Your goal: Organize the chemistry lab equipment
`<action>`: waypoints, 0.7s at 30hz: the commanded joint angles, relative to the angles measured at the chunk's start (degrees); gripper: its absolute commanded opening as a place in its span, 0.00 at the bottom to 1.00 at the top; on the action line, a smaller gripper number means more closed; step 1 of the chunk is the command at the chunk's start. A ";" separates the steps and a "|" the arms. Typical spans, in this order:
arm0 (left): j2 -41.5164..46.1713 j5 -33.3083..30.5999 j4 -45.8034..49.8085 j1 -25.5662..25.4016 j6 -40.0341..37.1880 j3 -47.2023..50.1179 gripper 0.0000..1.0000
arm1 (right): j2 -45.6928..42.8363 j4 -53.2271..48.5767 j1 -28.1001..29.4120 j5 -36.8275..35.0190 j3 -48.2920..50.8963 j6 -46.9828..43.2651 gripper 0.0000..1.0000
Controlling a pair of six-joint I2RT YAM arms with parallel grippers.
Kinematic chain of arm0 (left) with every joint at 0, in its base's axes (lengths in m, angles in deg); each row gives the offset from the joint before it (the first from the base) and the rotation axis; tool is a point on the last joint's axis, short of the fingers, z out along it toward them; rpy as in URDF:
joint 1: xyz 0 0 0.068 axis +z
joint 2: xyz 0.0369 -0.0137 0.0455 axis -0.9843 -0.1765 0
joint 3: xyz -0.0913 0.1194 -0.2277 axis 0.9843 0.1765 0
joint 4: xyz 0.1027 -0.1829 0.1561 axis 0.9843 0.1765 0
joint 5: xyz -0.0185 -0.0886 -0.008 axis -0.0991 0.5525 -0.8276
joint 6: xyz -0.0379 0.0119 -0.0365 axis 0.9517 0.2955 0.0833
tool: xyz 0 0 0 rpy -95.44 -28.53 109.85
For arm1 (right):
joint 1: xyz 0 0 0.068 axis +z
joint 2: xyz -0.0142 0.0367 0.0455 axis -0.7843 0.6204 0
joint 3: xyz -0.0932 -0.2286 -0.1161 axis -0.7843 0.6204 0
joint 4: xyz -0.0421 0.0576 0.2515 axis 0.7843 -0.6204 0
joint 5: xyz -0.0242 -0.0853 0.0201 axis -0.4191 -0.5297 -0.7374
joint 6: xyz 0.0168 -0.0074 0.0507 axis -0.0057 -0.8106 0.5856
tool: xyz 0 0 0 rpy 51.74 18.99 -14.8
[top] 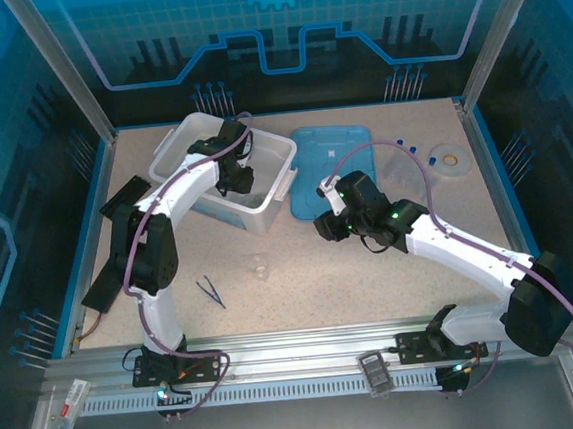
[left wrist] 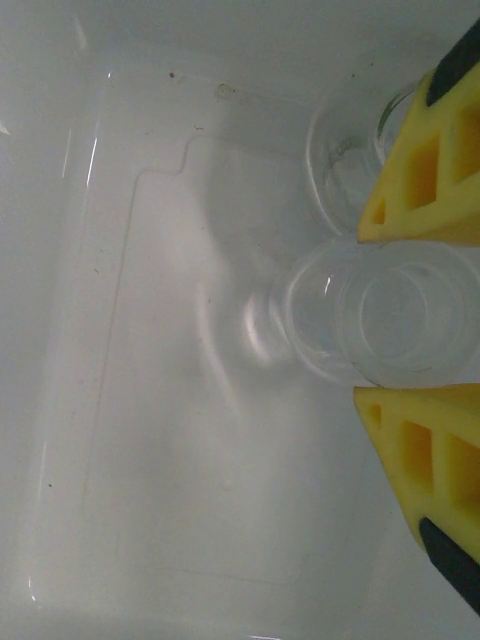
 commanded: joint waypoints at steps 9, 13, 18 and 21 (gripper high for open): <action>-2.72 -0.53 3.00 0.06 -0.41 -0.74 0.32 | -0.92 0.24 -0.75 0.09 0.76 0.62 0.45; -2.69 -0.39 3.03 0.06 -0.32 -0.80 0.36 | -1.01 0.24 -0.78 0.01 0.85 0.60 0.45; -2.92 -0.39 3.43 0.06 -0.41 -0.92 0.41 | -1.06 0.16 -0.75 0.10 0.85 0.52 0.45; -2.65 -0.38 3.43 0.06 -0.32 -1.01 0.43 | -1.16 0.12 -0.80 0.08 0.84 0.45 0.45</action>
